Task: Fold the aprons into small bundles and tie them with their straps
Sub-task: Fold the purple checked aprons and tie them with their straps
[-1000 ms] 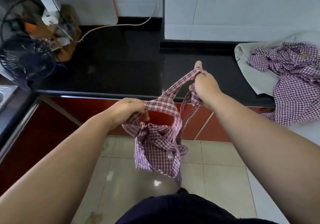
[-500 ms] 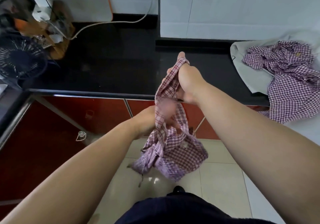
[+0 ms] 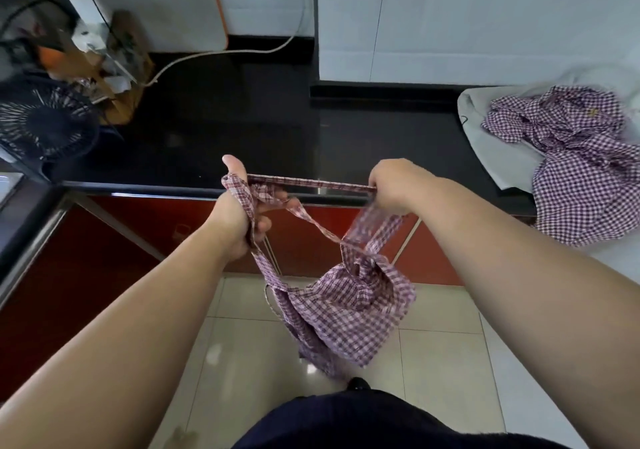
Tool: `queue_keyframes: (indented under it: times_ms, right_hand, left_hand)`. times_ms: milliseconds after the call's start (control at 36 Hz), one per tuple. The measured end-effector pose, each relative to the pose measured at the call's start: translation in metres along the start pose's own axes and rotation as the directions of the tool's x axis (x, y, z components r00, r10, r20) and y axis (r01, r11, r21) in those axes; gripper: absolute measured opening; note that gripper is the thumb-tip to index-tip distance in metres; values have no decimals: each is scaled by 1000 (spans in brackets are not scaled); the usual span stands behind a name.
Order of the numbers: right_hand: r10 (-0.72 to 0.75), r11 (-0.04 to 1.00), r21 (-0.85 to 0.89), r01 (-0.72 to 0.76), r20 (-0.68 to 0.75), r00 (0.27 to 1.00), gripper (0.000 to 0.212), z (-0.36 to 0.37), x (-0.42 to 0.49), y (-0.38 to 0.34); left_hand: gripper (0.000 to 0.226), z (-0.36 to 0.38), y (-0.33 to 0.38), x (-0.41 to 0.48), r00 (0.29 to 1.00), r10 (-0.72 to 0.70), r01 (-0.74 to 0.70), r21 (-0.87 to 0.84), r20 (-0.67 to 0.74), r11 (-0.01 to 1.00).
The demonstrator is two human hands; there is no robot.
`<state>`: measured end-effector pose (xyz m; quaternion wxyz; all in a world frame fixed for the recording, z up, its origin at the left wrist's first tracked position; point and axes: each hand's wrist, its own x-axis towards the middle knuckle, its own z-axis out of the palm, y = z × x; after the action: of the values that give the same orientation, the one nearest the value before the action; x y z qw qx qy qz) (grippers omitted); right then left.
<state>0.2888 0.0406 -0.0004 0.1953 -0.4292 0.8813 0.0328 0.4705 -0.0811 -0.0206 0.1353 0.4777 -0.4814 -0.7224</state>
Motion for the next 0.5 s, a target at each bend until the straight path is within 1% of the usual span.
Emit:
queue_keyframes:
  times_ms: [28,83,111,139,167,194,222,250,278,306,333,361,389,417,444,472,500]
  right_hand:
    - [71,997,49,-67,-84,994,10,1,0,2]
    - [223,952,258,-164,-220,950,12,2,4,12]
    - [283,908,379,-181,-233,930,9,0,6,16]
    - [331,848,496,-188,-217,918,9,-1,7,20]
    - [373,774,603,-193,-187,909,17,-1,8,22]
    - [409,702,685,-194,-165,898,27,-2,7,23]
    - [439,648,738,-189,-159,884,38,-3,5,23]
    - [455,620,766,-168,-177,872,48,-2,4,22]
    - [450,614,779,-127,-213,867,58,-2,2,22]
    - [423,620,782,-68,-260,868,65,-2,0,21]
    - [385,626,780,-9,-299,873,69,-2,-4,20]
    - [346,614,788,47,-322,881,70,-2,-6,19]
    - [308,588,803,98,-334,891,68,-2,-7,17]
    - [275,553,823,132,-329,903,63,-2,-6,15]
    - [238,519,842,150,-311,920,58,-2,-5,12]
    - [206,489,859,151,-282,937,55,-2,-5,8]
    - [187,454,879,146,-254,949,52,-2,-5,5]
  left_hand:
    - [91,2,2,0,1000,0,1,27,-27,1000]
    - [83,3,6,2,997,-24,30,93,-67,995]
    - [75,2,8,-1,995,-18,31,133,-103,991]
    - [64,1,8,-1,991,38,-17,163,-130,986]
    - [58,-3,5,1,980,140,-112,193,-141,975]
    - [67,-8,2,3,958,256,-219,241,-133,945]
    - [87,-13,-1,3,932,345,-305,277,-111,911]
    - [106,-19,-1,1,916,392,-353,295,-86,888]
    - [124,-22,1,-1,905,421,-384,306,-63,871]
    - [137,-25,2,-2,893,448,-410,315,-53,856]
    - [143,-26,3,-1,878,475,-437,315,-54,843]
    - [141,-27,4,-2,868,492,-452,303,-71,839]
    - [131,-27,6,-3,865,493,-454,267,-98,850]
    - [116,-26,7,-5,871,472,-444,194,-133,875]
    - [94,-25,7,-8,891,428,-418,94,-150,903]
    - [71,-25,8,-11,926,358,-363,-19,-122,932]
    - [57,-24,9,-14,961,269,-276,-127,-66,953]
